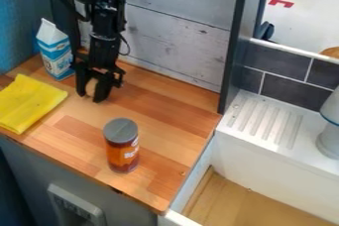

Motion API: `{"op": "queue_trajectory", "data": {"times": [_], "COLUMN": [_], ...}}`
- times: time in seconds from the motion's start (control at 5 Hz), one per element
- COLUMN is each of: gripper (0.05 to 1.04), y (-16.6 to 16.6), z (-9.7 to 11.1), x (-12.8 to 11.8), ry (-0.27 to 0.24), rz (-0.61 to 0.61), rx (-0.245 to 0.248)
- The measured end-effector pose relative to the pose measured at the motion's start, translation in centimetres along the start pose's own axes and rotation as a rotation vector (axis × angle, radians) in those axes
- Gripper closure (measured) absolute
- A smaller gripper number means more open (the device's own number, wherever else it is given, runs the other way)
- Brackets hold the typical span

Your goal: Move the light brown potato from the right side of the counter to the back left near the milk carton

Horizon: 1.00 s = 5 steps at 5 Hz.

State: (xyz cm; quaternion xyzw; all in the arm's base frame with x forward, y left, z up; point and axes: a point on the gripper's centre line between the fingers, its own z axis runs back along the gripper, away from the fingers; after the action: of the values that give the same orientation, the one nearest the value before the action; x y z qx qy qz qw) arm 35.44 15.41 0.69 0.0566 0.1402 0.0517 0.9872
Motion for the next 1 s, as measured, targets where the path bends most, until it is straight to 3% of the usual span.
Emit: {"op": "queue_trajectory", "data": {"times": [0.2,0.4,0.6,0.8,1.0], "gripper": [0.155,0.082,0.082,0.082,0.082], "y": [0.8,0.8,0.9,0.5,0.2], "z": [-0.2,-0.1,1.4,2.6,5.6], "x": [-0.2,-0.8,-0.5,-1.6,-4.9], "ry": [0.013,-0.03,-0.106,-0.161,-0.23], "rz": [0.011,0.022,0.027,0.014,-0.017], "rx": [-0.057,-0.112,-0.158,-0.168,-0.137]}}
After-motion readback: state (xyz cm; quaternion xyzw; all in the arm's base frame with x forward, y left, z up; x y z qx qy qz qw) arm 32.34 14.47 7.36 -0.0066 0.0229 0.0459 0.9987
